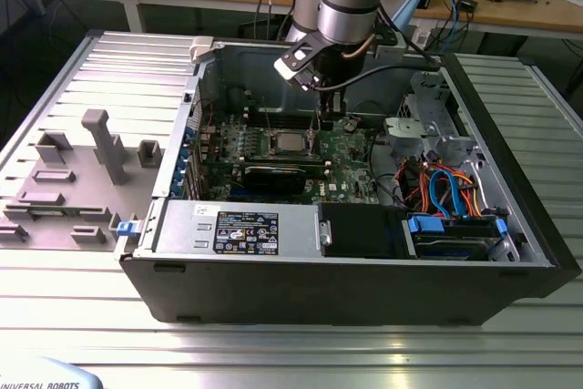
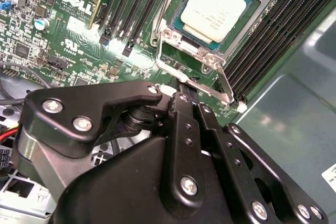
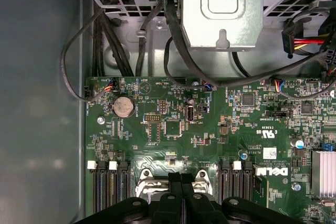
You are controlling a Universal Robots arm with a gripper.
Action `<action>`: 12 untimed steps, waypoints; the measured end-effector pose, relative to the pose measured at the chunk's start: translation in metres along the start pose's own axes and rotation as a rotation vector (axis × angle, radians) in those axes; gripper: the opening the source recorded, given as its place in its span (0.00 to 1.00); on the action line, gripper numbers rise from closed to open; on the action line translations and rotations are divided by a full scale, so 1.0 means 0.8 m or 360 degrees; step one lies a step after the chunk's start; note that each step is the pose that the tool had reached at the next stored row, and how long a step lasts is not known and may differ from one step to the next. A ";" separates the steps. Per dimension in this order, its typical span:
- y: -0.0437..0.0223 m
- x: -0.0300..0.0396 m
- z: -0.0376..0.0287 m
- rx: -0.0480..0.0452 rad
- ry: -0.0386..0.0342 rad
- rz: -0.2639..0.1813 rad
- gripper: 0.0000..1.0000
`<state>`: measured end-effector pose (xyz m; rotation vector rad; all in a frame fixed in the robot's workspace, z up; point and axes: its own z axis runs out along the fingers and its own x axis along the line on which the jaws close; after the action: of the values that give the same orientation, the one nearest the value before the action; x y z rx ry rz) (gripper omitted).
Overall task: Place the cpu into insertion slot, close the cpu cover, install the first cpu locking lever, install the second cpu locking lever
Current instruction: 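Close the cpu cover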
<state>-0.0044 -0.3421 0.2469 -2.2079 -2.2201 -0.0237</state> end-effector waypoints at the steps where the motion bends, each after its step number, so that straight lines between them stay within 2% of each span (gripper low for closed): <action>1: -0.0003 0.0000 0.0000 0.0000 0.0000 0.0000 0.11; 12: -0.0037 0.0000 0.0000 0.0000 0.0000 0.0000 0.11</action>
<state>-0.0074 -0.3421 0.2469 -2.2079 -2.2201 -0.0237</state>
